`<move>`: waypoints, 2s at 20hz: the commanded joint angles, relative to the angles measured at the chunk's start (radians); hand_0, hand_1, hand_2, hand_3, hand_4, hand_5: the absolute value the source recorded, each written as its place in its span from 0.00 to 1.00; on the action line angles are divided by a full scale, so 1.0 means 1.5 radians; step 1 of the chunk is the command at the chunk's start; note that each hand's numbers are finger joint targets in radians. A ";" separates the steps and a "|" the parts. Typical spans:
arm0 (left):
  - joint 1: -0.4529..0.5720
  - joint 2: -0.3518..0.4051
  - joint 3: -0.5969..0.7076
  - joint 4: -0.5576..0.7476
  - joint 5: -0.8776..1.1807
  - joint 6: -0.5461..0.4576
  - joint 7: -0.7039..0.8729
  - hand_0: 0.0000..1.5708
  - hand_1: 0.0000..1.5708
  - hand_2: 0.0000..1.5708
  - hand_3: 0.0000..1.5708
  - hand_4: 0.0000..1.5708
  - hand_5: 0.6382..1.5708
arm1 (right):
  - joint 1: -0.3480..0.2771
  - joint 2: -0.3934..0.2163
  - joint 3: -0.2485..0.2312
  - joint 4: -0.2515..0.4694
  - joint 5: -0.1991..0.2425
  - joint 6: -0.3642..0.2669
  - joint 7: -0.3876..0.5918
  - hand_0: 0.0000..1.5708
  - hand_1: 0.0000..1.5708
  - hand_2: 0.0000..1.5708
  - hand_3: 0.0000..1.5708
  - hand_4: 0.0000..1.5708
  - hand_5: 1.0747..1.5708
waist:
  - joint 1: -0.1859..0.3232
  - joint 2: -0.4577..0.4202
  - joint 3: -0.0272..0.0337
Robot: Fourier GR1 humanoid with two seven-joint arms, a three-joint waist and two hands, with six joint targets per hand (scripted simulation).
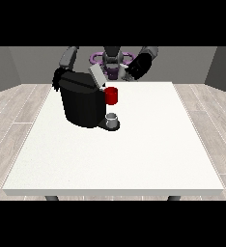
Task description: Insert the coffee pod into the coffee machine and close the lid
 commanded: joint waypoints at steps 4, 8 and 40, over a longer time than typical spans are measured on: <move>-0.082 0.051 0.056 0.019 0.027 -0.012 0.011 0.96 0.96 0.94 0.72 0.40 1.00 | -0.037 -0.015 -0.003 -0.019 -0.016 0.026 0.003 0.00 0.00 0.00 0.00 0.15 1.00 | -0.040 0.060 -0.0001; -0.104 0.070 0.071 0.050 0.019 0.014 0.009 0.87 0.87 0.91 0.86 0.39 1.00 | -0.032 0.006 0.040 -0.047 0.002 0.042 -0.001 0.00 0.00 0.00 0.00 0.01 1.00 | -0.078 0.096 -0.0003; -0.260 0.140 0.106 0.119 0.025 0.055 0.021 0.89 0.89 0.91 0.88 0.38 1.00 | -0.179 -0.036 0.000 0.041 -0.012 0.081 -0.024 0.00 0.00 0.00 0.00 0.17 1.00 | -0.092 0.222 0.0001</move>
